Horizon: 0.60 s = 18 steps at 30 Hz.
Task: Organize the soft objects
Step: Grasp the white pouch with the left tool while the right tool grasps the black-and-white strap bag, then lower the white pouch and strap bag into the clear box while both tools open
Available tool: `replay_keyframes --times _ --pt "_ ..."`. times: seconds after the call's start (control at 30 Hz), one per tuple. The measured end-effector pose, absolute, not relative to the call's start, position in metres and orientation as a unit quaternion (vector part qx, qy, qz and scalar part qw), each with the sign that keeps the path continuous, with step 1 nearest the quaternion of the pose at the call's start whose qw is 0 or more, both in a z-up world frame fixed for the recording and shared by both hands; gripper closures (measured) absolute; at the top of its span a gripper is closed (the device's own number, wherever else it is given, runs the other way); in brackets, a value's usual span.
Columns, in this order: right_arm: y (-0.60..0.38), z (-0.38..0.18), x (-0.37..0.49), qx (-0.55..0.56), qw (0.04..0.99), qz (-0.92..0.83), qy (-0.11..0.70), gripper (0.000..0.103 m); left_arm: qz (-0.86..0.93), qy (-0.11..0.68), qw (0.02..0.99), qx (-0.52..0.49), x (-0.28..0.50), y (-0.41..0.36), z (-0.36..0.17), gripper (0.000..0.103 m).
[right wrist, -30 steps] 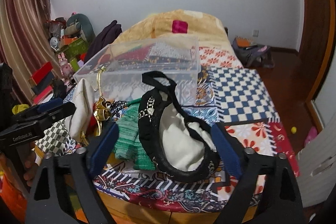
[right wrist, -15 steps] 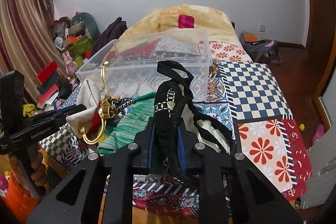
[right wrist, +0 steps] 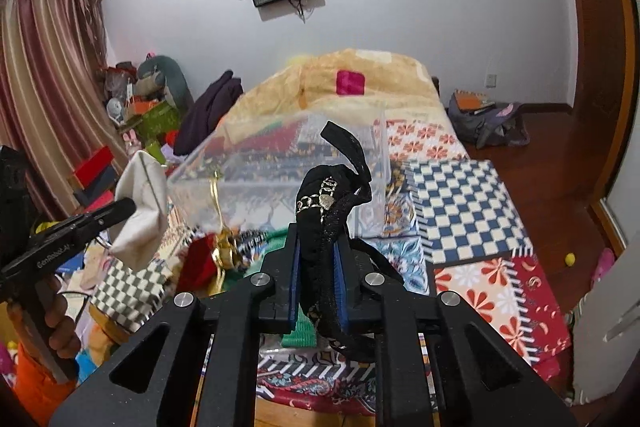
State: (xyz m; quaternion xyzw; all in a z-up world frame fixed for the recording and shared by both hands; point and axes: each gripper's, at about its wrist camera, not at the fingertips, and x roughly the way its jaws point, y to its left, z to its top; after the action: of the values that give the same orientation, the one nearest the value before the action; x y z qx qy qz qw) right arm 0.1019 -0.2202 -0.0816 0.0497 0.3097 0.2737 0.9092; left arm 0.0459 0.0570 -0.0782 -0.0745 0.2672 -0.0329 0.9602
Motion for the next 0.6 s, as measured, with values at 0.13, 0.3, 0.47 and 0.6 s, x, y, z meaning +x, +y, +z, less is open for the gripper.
replay_keyframes --times 0.13,0.3,0.47,0.6 --pt "-0.221 -0.063 0.103 0.054 0.917 0.274 0.286 0.09 -0.03 0.25 0.965 -0.069 0.051 0.063 -0.06 0.1" --pt "-0.212 -0.039 0.109 0.047 0.93 0.271 0.246 0.09 -0.031 0.243 0.968 -0.061 0.071 0.069 -0.047 0.1" --pt "-0.194 -0.029 0.129 0.035 0.936 0.267 0.227 0.09 -0.027 0.246 0.967 -0.055 0.1 0.072 -0.045 0.1" --pt "-0.174 -0.036 0.154 0.023 0.937 0.26 0.232 0.09 -0.016 0.263 0.964 -0.047 0.129 0.073 -0.053 0.1"
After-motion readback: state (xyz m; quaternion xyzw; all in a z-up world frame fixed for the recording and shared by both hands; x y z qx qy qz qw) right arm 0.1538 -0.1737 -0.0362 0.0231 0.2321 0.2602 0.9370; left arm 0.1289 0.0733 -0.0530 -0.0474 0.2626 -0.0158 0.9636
